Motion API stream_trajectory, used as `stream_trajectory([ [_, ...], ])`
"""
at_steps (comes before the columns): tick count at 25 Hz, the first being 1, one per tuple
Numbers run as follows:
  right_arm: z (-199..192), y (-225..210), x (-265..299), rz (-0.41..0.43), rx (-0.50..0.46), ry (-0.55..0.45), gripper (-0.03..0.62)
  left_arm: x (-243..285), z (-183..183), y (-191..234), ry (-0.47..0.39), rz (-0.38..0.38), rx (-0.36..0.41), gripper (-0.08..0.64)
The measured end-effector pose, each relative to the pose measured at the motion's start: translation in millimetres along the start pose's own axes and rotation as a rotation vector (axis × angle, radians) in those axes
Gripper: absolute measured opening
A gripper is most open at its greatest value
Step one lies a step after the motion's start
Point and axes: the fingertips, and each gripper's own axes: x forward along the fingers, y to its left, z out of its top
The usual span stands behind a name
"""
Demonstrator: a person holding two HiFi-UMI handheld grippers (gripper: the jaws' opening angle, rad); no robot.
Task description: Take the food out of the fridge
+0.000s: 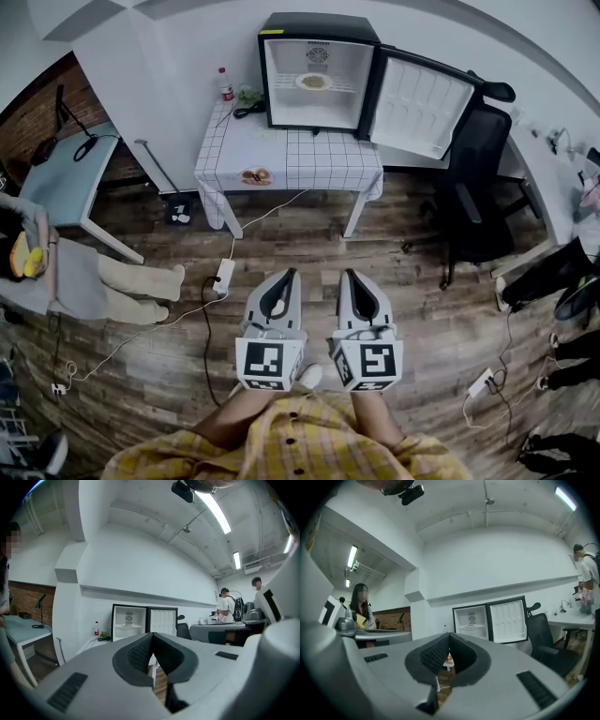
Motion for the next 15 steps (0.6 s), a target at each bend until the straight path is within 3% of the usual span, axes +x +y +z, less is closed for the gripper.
stream_trajectory([
  [15,0.0,-41.6,91.7,-0.029,-0.013,0.008,0.006,99.1,4.7,32.6,-0.014,-0.019,-0.025,0.006],
])
